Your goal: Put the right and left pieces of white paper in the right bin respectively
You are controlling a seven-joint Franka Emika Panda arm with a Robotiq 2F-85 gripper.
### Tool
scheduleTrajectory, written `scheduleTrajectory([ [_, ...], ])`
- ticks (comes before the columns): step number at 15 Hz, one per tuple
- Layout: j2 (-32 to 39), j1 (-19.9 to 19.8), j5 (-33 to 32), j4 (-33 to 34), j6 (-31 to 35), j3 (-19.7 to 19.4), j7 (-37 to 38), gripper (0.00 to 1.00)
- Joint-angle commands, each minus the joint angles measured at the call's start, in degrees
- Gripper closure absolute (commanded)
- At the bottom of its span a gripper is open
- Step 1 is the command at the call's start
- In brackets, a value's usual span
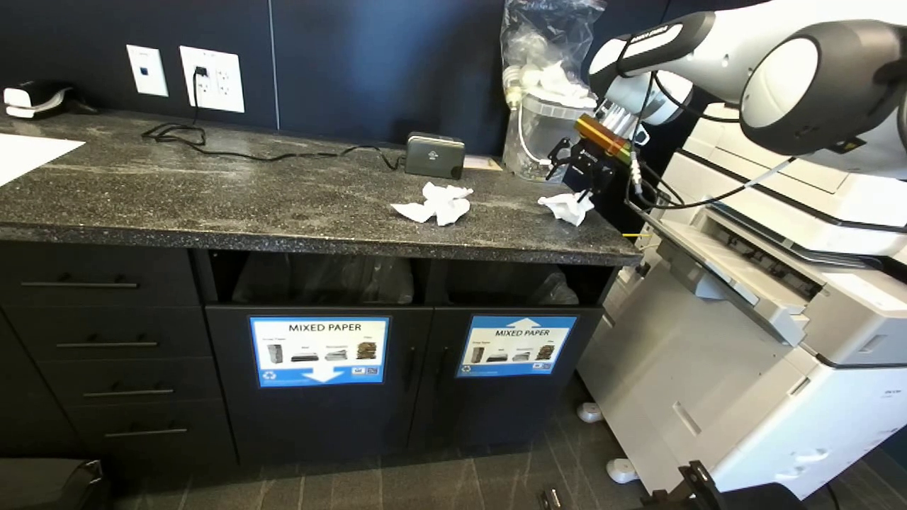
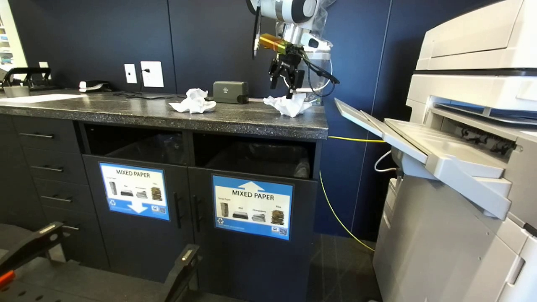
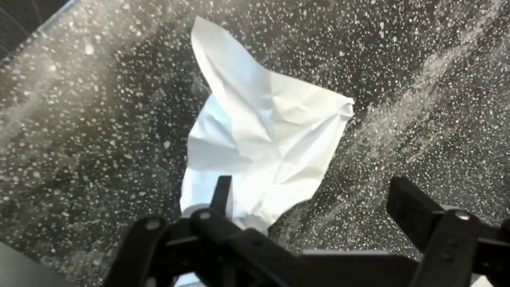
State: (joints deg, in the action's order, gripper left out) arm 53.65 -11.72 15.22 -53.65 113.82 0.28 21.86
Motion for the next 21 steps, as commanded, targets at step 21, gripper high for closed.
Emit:
scheduleTrajectory([
  [21,12.1,7.5,-10.7,19.7,-13.8,-9.4,23.8,0.00],
])
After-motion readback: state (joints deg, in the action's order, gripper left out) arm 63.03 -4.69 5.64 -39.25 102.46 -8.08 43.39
